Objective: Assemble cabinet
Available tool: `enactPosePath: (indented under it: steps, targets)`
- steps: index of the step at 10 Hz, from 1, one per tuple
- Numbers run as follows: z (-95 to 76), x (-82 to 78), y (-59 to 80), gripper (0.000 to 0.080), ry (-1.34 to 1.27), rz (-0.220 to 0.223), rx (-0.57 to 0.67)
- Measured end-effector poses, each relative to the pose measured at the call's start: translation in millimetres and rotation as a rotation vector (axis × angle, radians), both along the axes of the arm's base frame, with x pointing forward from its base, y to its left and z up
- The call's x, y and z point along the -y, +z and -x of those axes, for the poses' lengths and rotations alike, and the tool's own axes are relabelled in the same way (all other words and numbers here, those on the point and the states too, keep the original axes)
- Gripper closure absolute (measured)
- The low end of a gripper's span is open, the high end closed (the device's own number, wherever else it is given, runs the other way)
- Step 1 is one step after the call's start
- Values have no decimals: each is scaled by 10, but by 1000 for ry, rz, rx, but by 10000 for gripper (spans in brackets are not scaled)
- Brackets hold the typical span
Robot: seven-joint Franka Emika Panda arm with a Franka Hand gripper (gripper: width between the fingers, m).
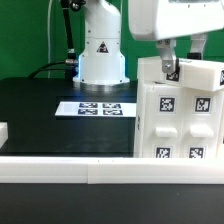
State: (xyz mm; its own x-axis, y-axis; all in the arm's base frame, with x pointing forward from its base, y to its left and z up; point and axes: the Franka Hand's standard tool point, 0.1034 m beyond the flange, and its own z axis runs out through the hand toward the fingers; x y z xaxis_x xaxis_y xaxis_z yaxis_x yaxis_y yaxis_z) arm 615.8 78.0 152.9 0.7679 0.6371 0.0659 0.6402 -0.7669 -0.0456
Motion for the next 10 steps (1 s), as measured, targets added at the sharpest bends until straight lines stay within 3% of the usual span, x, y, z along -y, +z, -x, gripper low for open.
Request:
enactPosePath:
  steps: [10]
  targets:
    - [-29, -37, 17, 241, -887, -44, -50]
